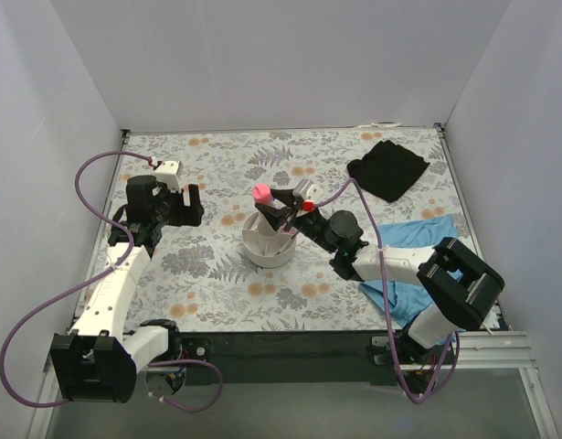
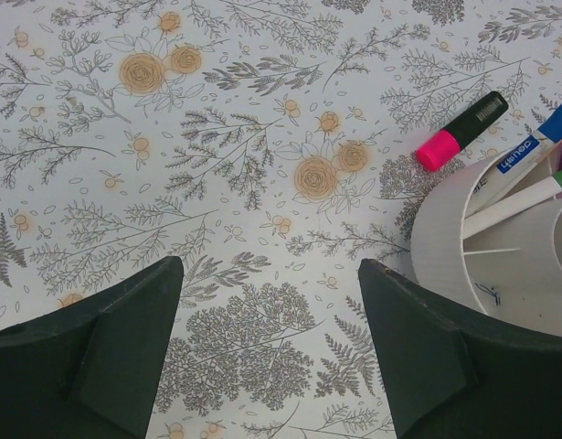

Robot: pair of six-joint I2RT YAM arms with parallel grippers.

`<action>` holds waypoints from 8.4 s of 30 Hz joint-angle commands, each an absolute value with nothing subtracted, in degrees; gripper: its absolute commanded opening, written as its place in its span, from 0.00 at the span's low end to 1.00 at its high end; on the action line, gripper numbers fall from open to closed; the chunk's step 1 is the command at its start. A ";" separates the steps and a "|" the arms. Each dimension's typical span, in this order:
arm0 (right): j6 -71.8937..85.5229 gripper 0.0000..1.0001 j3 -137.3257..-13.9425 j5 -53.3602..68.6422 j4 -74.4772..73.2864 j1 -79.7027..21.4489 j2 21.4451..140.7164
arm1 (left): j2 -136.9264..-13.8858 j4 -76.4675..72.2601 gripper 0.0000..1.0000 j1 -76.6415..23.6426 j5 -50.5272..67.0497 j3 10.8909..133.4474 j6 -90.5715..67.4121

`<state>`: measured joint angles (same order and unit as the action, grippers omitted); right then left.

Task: Sort the stationery into containers
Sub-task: Place the stationery in the storage box, then move the storage box to the center of the board, then pick up the stationery from the center of the board, then place the stationery in the storage box.

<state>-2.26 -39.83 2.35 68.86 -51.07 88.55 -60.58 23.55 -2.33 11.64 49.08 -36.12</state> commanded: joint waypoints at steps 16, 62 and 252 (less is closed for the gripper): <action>2.20 0.01 -38.85 2.02 78.75 -52.03 94.48 | -60.21 22.41 0.78 -2.29 13.27 46.85 -35.51; -22.26 0.01 -51.32 27.33 -7.21 -51.15 76.10 | -78.11 41.74 0.00 -8.16 39.98 51.76 -33.67; -22.33 0.43 -77.26 12.66 13.10 -51.06 103.54 | -67.41 35.07 0.72 1.93 26.10 48.16 -40.87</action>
